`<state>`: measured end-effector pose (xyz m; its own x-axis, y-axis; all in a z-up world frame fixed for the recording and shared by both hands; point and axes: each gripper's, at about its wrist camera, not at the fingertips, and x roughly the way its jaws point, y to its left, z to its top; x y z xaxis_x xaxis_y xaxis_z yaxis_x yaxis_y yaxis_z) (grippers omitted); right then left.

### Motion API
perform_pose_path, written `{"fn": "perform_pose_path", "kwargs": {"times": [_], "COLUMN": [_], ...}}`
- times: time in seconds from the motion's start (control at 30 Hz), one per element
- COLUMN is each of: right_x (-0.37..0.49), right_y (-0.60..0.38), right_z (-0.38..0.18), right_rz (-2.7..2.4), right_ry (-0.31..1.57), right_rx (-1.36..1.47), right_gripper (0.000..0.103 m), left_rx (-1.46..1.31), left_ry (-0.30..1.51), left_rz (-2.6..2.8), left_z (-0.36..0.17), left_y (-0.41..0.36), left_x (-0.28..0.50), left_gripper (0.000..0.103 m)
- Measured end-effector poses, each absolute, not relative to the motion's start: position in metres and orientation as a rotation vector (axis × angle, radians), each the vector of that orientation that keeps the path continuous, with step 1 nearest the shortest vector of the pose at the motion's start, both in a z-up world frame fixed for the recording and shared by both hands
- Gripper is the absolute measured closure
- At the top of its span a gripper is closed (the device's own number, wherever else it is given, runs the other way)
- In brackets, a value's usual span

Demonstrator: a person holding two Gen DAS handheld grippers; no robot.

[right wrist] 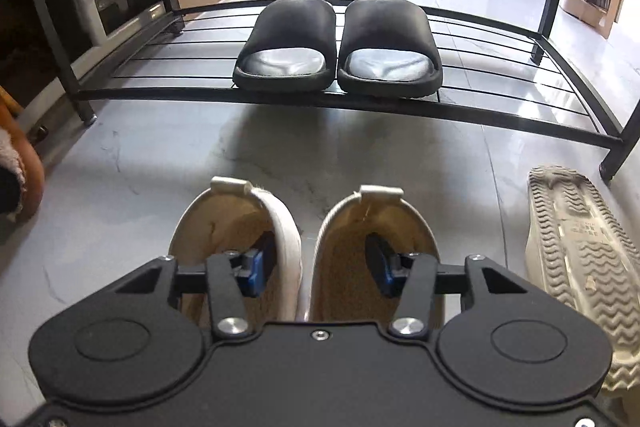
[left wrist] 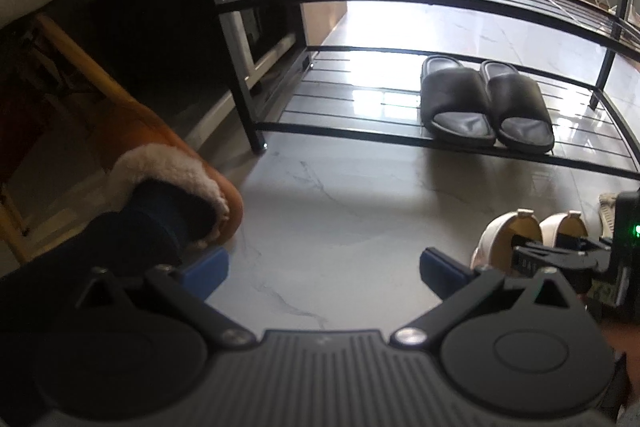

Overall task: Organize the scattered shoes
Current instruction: 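Close the right gripper on both heels of the white flat pair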

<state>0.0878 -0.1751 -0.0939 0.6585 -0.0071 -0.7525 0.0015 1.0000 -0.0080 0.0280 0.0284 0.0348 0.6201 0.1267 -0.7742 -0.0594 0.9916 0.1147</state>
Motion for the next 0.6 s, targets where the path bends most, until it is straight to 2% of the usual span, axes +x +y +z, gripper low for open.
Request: {"fn": "perform_pose_path", "kwargs": {"times": [0.1, 0.2, 0.27, 0.37, 0.6], "right_x": [0.09, 0.091, 0.092, 0.091, 0.079], "right_y": [-0.169, -0.167, -0.167, -0.167, -0.169], "right_z": [-0.095, -0.095, -0.094, -0.092, -0.087], "right_rz": [-0.012, -0.021, -0.03, -0.036, -0.033], "right_ry": [0.835, 0.828, 0.822, 0.807, 0.759], "right_rx": [-0.039, -0.039, -0.027, -0.029, 0.008], "right_gripper": [0.053, 0.059, 0.075, 0.085, 0.09], "left_rx": [0.074, 0.076, 0.072, 0.073, 0.08], "left_ry": [0.893, 0.887, 0.893, 0.898, 0.915], "left_rz": [0.112, 0.112, 0.113, 0.112, 0.112], "left_z": [0.035, 0.036, 0.035, 0.034, 0.03], "left_y": [0.03, 0.03, 0.03, 0.029, 0.027], "left_x": [0.029, 0.029, 0.03, 0.03, 0.031], "left_gripper": [0.001, 0.001, 0.001, 0.001, 0.001]}}
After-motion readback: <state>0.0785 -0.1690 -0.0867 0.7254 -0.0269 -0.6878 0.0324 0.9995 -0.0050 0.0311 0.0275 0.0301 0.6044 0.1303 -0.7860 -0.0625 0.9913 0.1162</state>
